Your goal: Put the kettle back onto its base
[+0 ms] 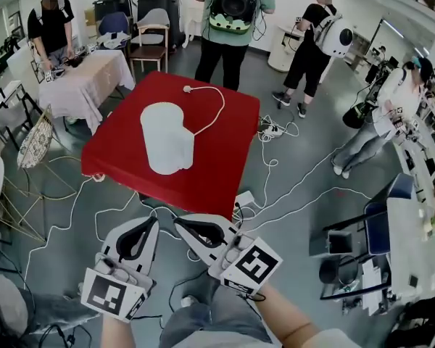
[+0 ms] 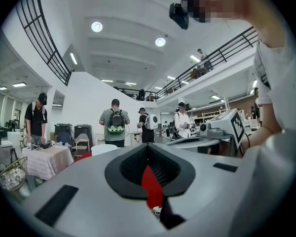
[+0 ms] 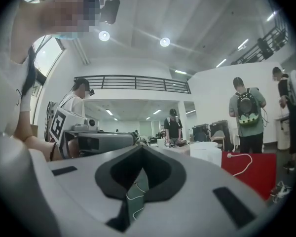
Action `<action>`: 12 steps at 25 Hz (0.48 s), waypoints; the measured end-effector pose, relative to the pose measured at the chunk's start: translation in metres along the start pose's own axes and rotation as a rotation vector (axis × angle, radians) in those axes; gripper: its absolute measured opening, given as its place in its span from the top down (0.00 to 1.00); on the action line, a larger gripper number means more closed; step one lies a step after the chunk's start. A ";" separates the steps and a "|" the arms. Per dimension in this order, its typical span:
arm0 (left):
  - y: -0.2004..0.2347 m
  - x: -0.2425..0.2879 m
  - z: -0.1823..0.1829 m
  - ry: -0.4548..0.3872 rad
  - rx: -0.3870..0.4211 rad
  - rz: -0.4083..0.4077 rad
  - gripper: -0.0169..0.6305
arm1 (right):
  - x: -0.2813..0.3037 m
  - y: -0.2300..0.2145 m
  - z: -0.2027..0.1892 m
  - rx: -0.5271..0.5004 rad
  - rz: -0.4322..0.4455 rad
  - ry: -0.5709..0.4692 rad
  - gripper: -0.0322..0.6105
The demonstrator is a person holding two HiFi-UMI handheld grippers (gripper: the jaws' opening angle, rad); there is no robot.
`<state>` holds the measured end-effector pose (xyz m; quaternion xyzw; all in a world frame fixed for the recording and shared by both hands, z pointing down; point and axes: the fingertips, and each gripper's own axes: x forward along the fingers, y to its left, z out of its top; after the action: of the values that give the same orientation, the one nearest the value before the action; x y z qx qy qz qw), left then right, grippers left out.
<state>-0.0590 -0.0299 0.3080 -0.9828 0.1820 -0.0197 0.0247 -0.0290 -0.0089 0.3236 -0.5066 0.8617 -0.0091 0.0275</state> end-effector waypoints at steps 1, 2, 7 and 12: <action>-0.003 -0.003 0.002 -0.004 0.002 -0.003 0.96 | -0.002 0.004 0.003 0.000 -0.002 -0.003 0.94; -0.006 -0.007 0.004 -0.005 0.005 -0.005 0.96 | -0.004 0.008 0.005 0.001 -0.005 -0.005 0.94; -0.016 -0.021 0.008 -0.001 0.010 -0.002 0.96 | -0.010 0.025 0.017 0.002 -0.008 -0.018 0.94; -0.018 -0.035 0.011 -0.004 0.003 0.016 0.96 | -0.007 0.045 0.021 -0.015 0.000 -0.022 0.94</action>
<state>-0.0848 -0.0001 0.2975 -0.9813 0.1898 -0.0180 0.0266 -0.0635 0.0192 0.3006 -0.5070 0.8613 0.0032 0.0332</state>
